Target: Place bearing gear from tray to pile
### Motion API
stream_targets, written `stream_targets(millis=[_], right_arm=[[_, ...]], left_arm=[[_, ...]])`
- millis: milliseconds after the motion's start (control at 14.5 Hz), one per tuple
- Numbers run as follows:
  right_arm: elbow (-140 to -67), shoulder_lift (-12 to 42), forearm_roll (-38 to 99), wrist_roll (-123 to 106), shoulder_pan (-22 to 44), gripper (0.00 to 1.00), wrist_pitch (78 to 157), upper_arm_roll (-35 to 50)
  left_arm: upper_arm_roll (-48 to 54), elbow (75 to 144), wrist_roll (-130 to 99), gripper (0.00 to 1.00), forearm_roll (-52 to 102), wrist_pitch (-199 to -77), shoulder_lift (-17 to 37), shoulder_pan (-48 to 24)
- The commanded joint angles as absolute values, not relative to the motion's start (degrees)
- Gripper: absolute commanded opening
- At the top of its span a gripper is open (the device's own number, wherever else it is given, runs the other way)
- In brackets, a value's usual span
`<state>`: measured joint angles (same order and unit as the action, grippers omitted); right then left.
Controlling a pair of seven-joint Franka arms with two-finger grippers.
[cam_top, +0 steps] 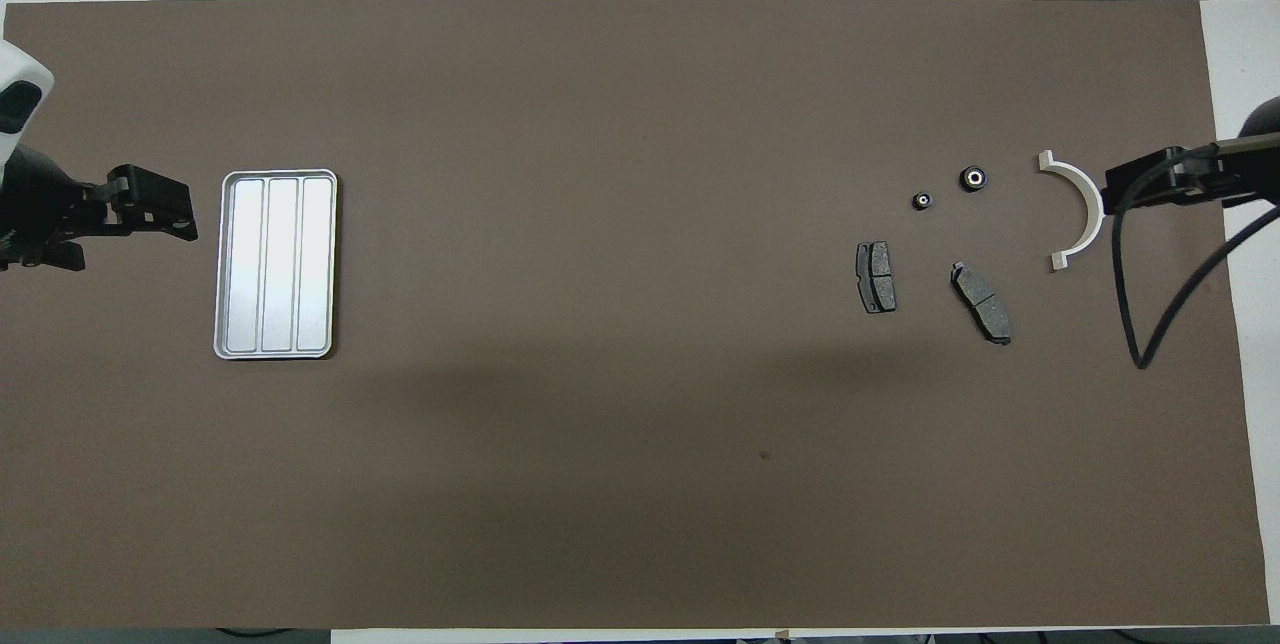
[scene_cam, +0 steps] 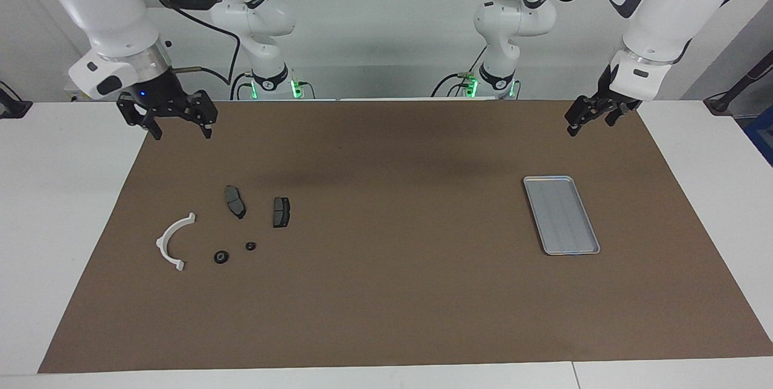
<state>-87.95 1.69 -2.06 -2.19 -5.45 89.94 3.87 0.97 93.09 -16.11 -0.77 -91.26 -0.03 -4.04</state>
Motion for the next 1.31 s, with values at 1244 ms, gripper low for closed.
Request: stream_targets(millis=[1244], right_arm=[[-98.35,-3.60,-1.32,-0.26,-6.06,1.00,93.43,4.39]], left_arm=[[1.14,94.31,-15.56,1.00,-0.26,-91.93,-1.23,-3.43]])
